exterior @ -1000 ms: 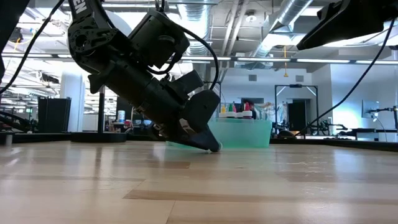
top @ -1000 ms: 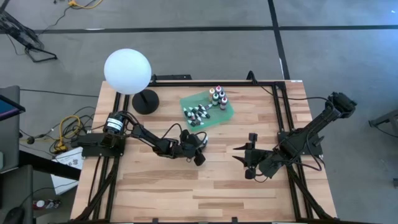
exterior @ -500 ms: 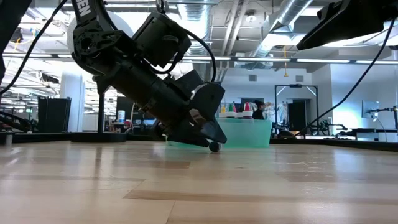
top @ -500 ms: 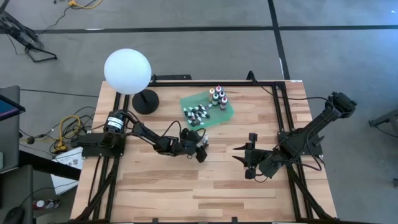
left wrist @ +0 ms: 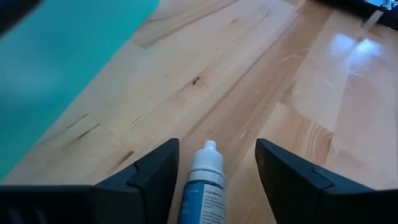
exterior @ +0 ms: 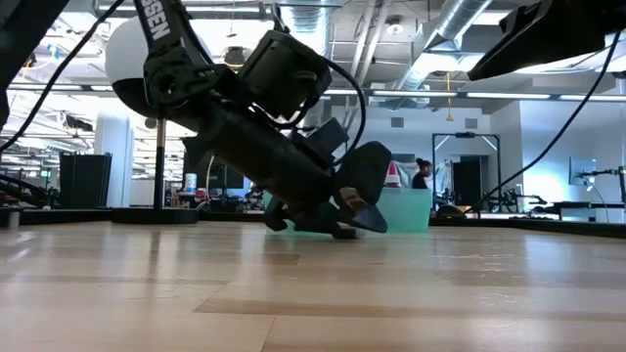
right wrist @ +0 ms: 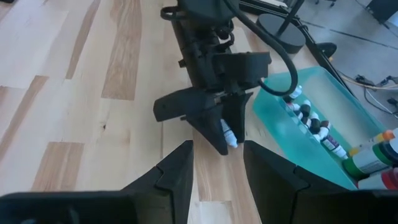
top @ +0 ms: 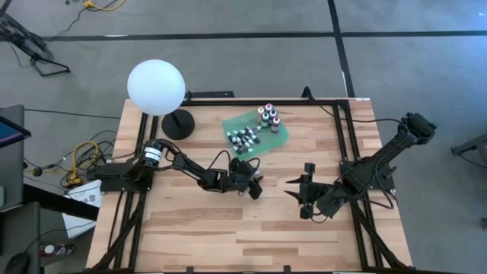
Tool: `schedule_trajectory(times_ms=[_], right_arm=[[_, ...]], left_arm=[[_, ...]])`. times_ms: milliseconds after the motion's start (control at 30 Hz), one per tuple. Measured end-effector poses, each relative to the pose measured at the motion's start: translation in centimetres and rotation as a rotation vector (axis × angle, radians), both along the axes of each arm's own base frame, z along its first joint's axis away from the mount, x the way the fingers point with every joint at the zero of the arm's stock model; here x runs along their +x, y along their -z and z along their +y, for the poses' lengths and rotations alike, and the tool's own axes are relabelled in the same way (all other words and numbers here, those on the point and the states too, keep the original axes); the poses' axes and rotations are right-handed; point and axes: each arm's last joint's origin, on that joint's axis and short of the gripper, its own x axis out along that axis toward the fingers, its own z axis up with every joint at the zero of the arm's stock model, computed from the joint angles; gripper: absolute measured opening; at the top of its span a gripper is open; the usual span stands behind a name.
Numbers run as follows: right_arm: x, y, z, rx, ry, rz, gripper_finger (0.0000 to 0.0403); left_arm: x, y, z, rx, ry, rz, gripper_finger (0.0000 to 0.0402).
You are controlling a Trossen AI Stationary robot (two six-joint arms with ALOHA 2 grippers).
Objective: Pick & Place food coloring
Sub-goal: Put the blue food coloring bottle into the green bin
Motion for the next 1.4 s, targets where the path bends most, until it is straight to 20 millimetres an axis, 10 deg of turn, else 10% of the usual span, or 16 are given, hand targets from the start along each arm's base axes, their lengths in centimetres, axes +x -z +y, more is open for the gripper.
schedule_trajectory(times_ms=[1400], right_arm=[[-0.1,0.5,-0.1,-0.011,0.009,0.027,0.0134]], left_arm=[[-1.9,0.8,-5.3,0.138,0.23,0.184,0.0082]])
